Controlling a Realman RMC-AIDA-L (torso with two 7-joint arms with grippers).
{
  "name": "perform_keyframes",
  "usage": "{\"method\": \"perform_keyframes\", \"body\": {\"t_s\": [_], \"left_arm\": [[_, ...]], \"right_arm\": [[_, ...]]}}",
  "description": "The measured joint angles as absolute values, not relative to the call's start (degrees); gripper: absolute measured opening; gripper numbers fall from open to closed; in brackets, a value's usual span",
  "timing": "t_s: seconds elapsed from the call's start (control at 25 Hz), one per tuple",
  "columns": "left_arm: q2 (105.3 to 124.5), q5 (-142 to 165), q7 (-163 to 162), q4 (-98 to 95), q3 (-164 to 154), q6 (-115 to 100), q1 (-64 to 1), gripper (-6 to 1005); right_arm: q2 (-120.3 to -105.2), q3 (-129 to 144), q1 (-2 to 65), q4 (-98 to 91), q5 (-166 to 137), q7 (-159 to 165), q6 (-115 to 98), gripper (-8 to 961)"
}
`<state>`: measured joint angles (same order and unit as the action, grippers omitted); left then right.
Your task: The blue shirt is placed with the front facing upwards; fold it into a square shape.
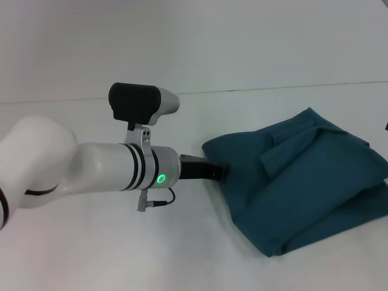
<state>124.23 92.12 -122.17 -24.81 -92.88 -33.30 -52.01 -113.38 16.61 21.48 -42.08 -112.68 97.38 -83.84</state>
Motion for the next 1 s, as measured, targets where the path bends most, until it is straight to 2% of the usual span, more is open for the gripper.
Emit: {"method": "perform_keyframes", "body": {"t_s": [0.44, 1.0], "left_arm": [[123.58, 97.7, -122.1, -25.4, -85.5, -33.8, -51.2, 53], [121.43, 108.4, -122.5, -27.8, -72.6, -37.3, -49.6, 85]], "right_arm": [[-113.47, 16.9, 21.4, -41.8, -112.9, 96.9, -83.7, 574], [-114.26, 17.7, 23.1, -40.3, -113.1, 95.5, -83.6, 573]]}}
